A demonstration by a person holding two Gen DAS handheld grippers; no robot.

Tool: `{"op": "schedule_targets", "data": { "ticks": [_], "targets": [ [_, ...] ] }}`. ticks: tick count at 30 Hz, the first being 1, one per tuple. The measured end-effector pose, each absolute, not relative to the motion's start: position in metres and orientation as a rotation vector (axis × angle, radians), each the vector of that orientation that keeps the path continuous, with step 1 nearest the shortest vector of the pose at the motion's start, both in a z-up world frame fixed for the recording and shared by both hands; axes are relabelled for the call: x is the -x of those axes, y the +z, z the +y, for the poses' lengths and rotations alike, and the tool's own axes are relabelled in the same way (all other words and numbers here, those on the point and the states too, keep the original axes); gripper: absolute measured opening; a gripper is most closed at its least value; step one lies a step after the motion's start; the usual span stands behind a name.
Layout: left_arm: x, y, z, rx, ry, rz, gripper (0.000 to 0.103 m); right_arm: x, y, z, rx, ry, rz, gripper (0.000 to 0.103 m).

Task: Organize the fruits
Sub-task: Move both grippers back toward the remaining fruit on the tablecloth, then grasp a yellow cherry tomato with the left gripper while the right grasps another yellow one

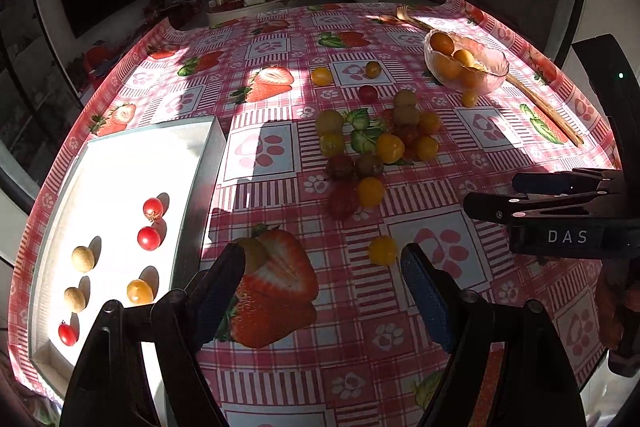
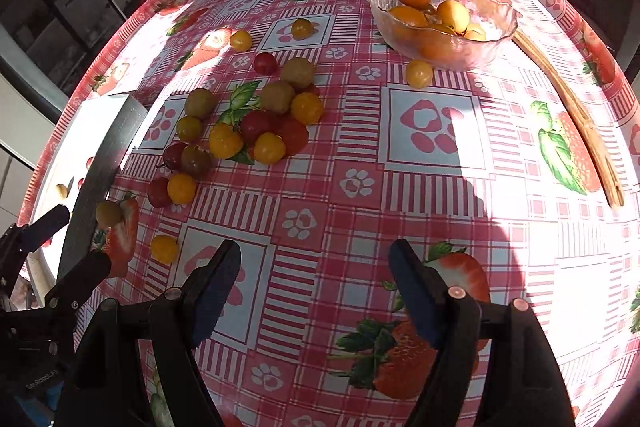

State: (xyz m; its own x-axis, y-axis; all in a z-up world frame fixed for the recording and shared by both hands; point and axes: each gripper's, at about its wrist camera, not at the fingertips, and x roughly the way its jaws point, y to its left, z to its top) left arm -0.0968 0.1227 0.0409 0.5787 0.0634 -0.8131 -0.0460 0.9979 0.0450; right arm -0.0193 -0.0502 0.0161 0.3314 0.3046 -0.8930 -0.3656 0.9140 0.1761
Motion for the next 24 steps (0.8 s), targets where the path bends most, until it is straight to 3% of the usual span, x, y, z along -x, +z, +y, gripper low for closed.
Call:
{"op": "schedule_targets", "data": {
  "ticks": [6, 12, 14, 18, 23, 24],
  "targets": [
    [0.086, 0.029, 0.111, -0.009, 0.072, 0.976, 0.081, 0.011, 0.016, -0.046, 0.070, 0.471, 1.122, 0.078],
    [0.079, 0.017, 0.100, -0.017, 0.078, 0.996, 0.080, -0.004, 0.017, -0.032, 0.095, 0.516, 1.099, 0.063],
    [0.075, 0.013, 0.097, -0.014, 0.077, 1.013, 0.066, -0.010, 0.016, -0.028, 0.099, 0.532, 1.096, 0.059],
    [0.071, 0.009, 0.097, 0.007, 0.080, 1.019, 0.065, -0.016, 0.016, -0.017, 0.114, 0.551, 1.086, 0.059],
    [0.069, 0.009, 0.094, 0.021, 0.064, 1.016, 0.053, -0.015, 0.014, -0.002, 0.163, 0.565, 1.062, 0.056],
    [0.069, 0.009, 0.093, 0.032, 0.054, 1.016, 0.046, -0.014, 0.014, 0.000, 0.178, 0.562, 1.057, 0.054]
  ]
}}
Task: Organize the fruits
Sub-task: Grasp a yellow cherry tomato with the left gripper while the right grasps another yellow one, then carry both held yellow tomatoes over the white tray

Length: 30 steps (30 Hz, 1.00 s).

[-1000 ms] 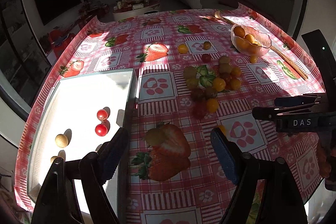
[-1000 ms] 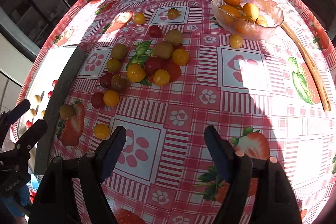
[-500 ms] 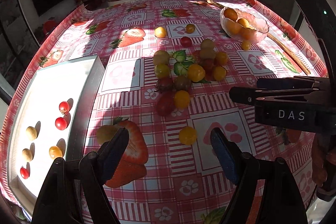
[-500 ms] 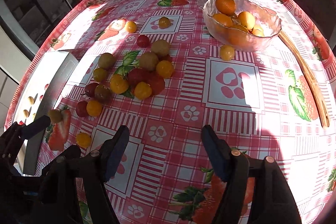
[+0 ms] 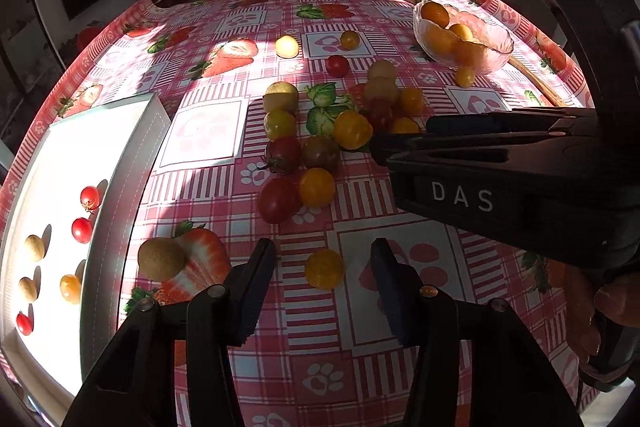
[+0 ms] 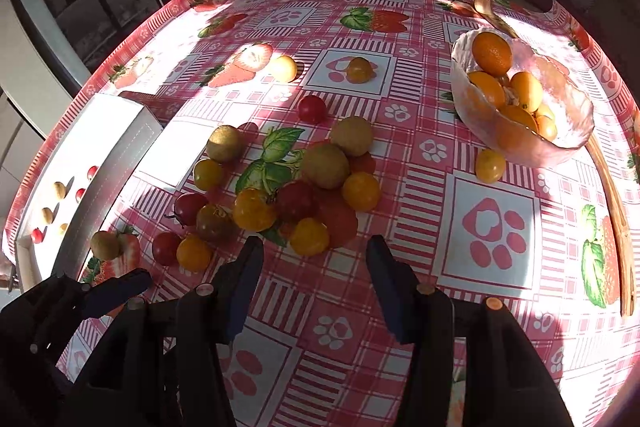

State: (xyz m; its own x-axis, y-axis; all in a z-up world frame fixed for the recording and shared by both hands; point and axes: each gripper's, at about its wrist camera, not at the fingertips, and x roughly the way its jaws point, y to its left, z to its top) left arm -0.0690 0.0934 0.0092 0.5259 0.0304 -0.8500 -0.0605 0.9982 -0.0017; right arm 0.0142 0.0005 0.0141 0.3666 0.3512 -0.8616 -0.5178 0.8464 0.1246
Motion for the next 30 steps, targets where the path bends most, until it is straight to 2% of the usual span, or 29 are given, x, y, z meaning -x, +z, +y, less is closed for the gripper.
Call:
{"op": "schedule_targets", "data": {
  "ticks": [2, 3, 4, 5, 30],
  "targets": [
    [0.068, 0.010, 0.091, 0.032, 0.050, 1.013, 0.036, -0.013, 0.014, 0.006, 0.217, 0.550, 1.042, 0.042],
    [0.069, 0.011, 0.090, 0.032, 0.042, 1.011, 0.024, -0.012, 0.014, 0.008, 0.234, 0.538, 1.036, 0.038],
    [0.068, 0.011, 0.089, 0.032, 0.037, 1.011, 0.020, -0.012, 0.014, 0.008, 0.244, 0.531, 1.031, 0.026],
    [0.069, 0.011, 0.089, 0.038, 0.031, 1.012, 0.020, -0.013, 0.014, 0.007, 0.237, 0.534, 1.033, 0.021],
    [0.126, 0.041, 0.103, 0.123, -0.045, 0.966, 0.020, 0.046, 0.024, -0.064, 0.029, 0.555, 1.131, 0.022]
  ]
}}
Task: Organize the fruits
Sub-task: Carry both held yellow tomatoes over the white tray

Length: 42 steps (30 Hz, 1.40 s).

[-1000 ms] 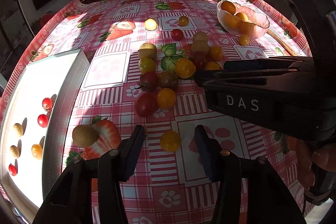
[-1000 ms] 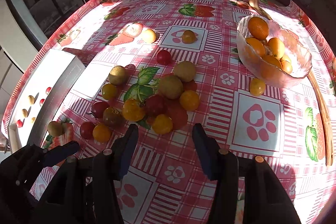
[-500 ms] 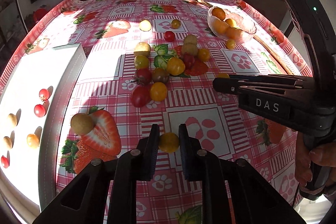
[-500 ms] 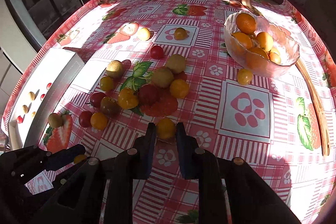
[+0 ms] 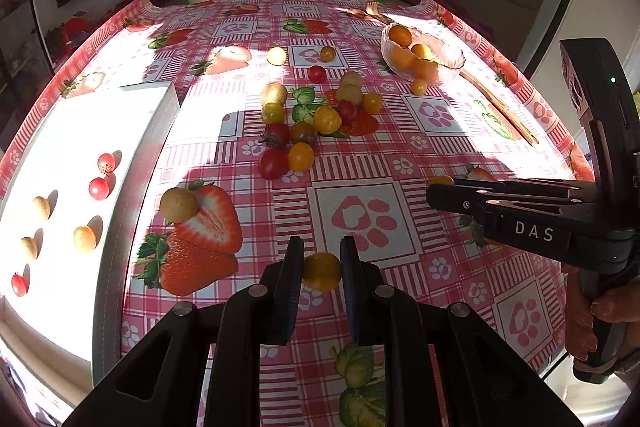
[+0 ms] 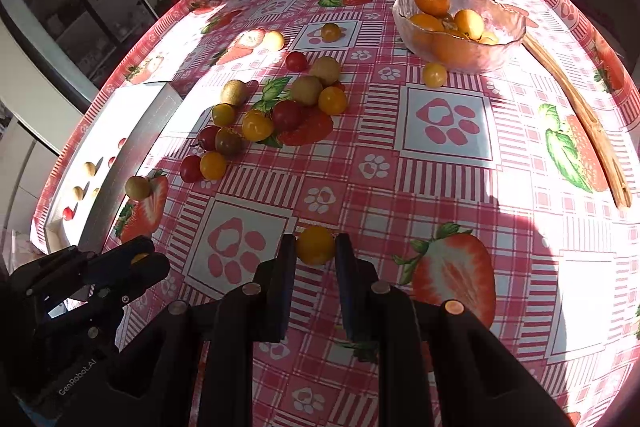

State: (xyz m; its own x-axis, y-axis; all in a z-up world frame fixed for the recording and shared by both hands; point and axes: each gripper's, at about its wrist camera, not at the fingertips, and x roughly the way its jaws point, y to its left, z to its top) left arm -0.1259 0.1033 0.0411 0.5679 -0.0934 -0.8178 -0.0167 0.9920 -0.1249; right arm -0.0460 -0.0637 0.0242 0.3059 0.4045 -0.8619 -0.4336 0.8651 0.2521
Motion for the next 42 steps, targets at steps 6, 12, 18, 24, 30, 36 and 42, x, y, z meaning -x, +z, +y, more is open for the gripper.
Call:
{"op": "schedule_targets", "data": {
  "ticks": [6, 12, 18, 24, 30, 36, 42],
  "targets": [
    [0.142, 0.054, 0.114, 0.139, -0.040, 0.934, 0.020, 0.057, 0.035, -0.061, 0.058, 0.554, 1.130, 0.022],
    [0.160, 0.070, 0.134, 0.149, -0.021, 0.885, 0.020, 0.069, 0.051, -0.050, 0.081, 0.568, 1.115, 0.022],
    [0.179, 0.080, 0.167, 0.167, 0.030, 0.847, 0.020, 0.078, 0.067, -0.024, 0.119, 0.609, 1.107, 0.022],
    [0.197, 0.080, 0.208, 0.189, 0.113, 0.828, 0.020, 0.088, 0.080, 0.014, 0.168, 0.668, 1.093, 0.022],
    [0.210, 0.077, 0.252, 0.215, 0.195, 0.828, 0.020, 0.094, 0.089, 0.059, 0.218, 0.741, 1.092, 0.022],
    [0.213, 0.073, 0.288, 0.220, 0.249, 0.848, 0.020, 0.089, 0.097, 0.107, 0.246, 0.825, 1.114, 0.022],
    [0.201, 0.052, 0.298, 0.247, 0.282, 0.891, 0.020, 0.079, 0.093, 0.163, 0.282, 0.892, 1.144, 0.022]
  ]
}}
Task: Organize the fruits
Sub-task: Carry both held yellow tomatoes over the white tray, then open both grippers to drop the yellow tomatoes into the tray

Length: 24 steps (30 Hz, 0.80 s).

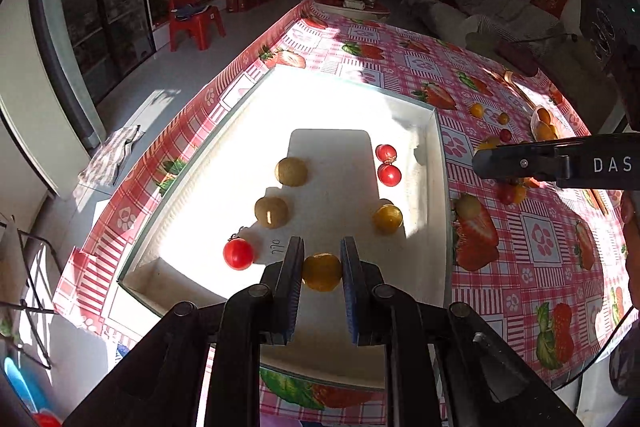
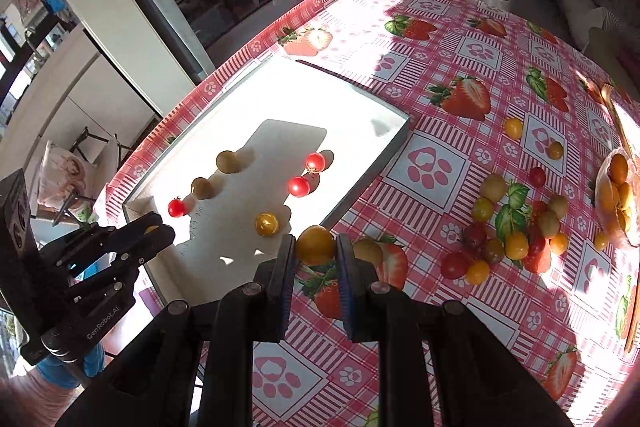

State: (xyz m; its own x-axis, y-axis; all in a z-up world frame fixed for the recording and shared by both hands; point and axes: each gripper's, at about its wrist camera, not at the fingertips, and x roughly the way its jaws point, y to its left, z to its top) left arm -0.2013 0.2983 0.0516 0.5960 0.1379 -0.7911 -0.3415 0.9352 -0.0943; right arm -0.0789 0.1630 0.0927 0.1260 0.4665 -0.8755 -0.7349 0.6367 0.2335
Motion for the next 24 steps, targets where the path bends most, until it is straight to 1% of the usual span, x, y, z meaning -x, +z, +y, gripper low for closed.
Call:
{"op": "schedule_targets", "data": {
  "ticks": [9, 16, 24],
  "targets": [
    [0.188, 0.026, 0.304, 0.259, 0.360, 0.948, 0.020, 0.062, 0.053, 0.238, 0.337, 0.948, 1.245, 0.022],
    [0.185, 0.019, 0.303, 0.246, 0.376, 0.964, 0.020, 0.060, 0.026, 0.264, 0.378, 0.959, 1.293, 0.022],
    [0.187, 0.015, 0.297, 0.235, 0.376, 0.956, 0.020, 0.068, 0.021, 0.276, 0.480, 0.939, 1.266, 0.022]
  ]
}}
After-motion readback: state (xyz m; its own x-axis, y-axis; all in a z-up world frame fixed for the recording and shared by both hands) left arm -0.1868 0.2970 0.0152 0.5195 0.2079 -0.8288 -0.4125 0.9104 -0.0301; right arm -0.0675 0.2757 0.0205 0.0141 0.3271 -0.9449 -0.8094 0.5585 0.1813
